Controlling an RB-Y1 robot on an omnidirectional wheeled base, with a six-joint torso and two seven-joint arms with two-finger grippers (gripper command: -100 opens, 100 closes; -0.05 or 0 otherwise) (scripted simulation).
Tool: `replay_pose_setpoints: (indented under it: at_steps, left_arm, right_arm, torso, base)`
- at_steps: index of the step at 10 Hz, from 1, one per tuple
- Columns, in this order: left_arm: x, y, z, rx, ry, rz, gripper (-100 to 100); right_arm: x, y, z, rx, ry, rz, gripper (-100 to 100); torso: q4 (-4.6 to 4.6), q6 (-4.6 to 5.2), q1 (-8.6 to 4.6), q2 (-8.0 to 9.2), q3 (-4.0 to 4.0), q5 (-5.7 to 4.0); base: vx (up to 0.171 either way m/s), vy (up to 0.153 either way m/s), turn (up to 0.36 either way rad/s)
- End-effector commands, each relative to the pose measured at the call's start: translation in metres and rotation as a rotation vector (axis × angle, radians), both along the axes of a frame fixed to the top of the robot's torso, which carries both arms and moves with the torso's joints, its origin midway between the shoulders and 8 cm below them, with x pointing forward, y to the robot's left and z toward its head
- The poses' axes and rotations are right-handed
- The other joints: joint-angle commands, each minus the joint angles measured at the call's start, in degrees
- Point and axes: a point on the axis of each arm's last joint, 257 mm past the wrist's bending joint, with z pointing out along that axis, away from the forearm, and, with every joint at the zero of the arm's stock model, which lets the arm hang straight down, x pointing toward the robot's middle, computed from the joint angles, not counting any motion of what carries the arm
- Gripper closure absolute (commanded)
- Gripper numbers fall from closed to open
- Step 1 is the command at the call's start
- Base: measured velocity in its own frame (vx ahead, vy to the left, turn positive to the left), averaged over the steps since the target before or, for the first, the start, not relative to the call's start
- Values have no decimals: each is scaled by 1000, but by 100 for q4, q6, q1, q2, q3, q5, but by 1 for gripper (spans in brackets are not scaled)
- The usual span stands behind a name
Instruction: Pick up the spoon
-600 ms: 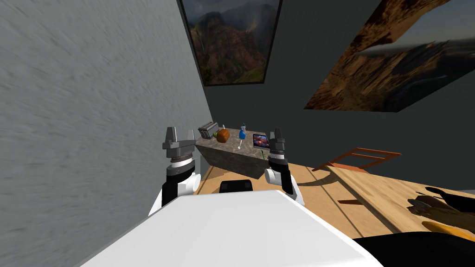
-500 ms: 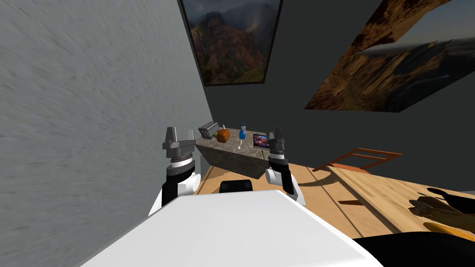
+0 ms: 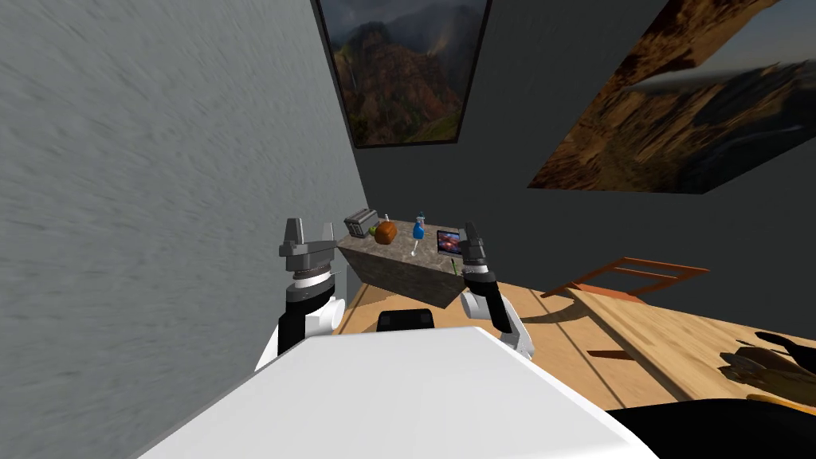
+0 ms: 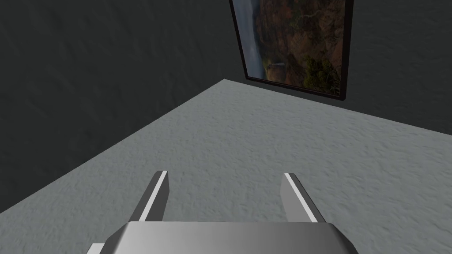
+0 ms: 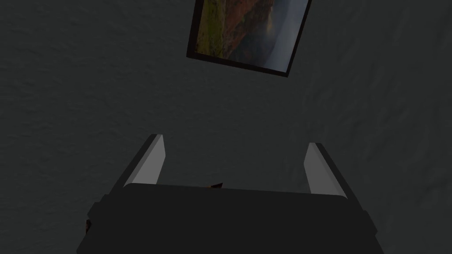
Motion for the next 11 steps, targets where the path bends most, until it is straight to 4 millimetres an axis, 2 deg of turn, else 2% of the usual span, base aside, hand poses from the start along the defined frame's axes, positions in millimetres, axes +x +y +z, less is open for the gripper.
replay_pose_setpoints:
  at_steps: [1,3,4,6,7,8,9,11]
  left_arm:
    - [0,0,0,0,0,0,0]
    - [0,0,0,0,0,0,0]
    - [0,0,0,0,0,0,0]
    - [0,0,0,0,0,0,0]
    - [0,0,0,0,0,0,0]
    - [0,0,0,0,0,0,0]
    - [0,0,0,0,0,0,0]
    - [0,0,0,0,0,0,0]
  right_arm:
    - [3,2,-3,-21,14,12,-100]
    - [12,4,-18,-63,67,38,-100]
    - [12,5,-18,-76,69,43,-100]
    - [22,3,-38,-116,136,64,-100]
    - [22,4,-38,-132,139,70,-100]
    - [27,2,-50,-150,177,77,-100]
    - [27,3,-50,-160,179,81,-100]
    - [38,-5,-77,-193,267,90,-100]
  torso:
    - [0,0,0,0,0,0]
    - [0,0,0,0,0,0]
    - [0,-1,4,2,1,1]
    - [0,0,4,-1,0,1]
    - [0,-1,8,0,0,2]
    - [0,2,6,0,0,2]
    - [0,0,8,0,0,2]
    - [0,0,9,-2,-1,2]
  base:
    - [-11,13,26]
    - [-16,21,87]
    - [-13,20,27]
    - [-12,30,107]
    - [-13,29,29]
    - [-13,38,61]
    - [-10,29,57]
    - [-10,47,139]
